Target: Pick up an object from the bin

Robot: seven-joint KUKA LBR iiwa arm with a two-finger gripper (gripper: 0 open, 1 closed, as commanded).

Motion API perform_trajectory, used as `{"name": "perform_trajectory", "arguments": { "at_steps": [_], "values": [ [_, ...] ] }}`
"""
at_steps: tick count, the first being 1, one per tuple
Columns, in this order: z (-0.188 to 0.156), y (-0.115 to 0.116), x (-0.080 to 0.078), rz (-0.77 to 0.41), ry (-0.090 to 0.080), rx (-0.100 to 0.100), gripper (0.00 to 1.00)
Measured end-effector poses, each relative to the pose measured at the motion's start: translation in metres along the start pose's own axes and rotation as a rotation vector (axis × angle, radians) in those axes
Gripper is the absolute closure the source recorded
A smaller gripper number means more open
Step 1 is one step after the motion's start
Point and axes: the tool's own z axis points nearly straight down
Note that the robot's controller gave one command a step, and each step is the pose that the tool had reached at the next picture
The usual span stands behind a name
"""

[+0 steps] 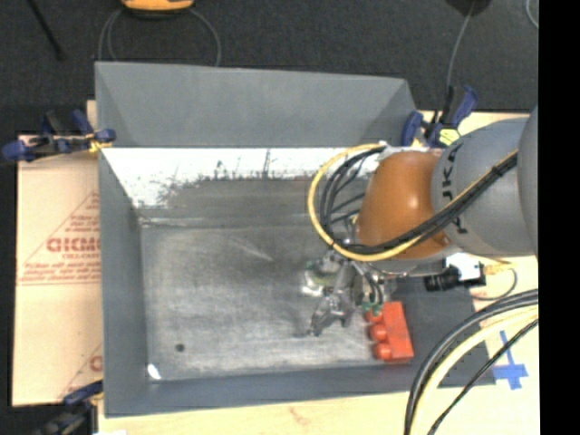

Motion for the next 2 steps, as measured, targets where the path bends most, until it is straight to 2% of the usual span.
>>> {"name": "perform_trajectory", "arguments": {
  "at_steps": [1,2],
  "values": [
    [0.0183,-0.0266,-0.0062,-0.069,-0.017,-0.005,0.00],
    [0.0128,-0.0270,-0.0158,-0.063,-0.055,-0.006,1.00]
  ]
}}
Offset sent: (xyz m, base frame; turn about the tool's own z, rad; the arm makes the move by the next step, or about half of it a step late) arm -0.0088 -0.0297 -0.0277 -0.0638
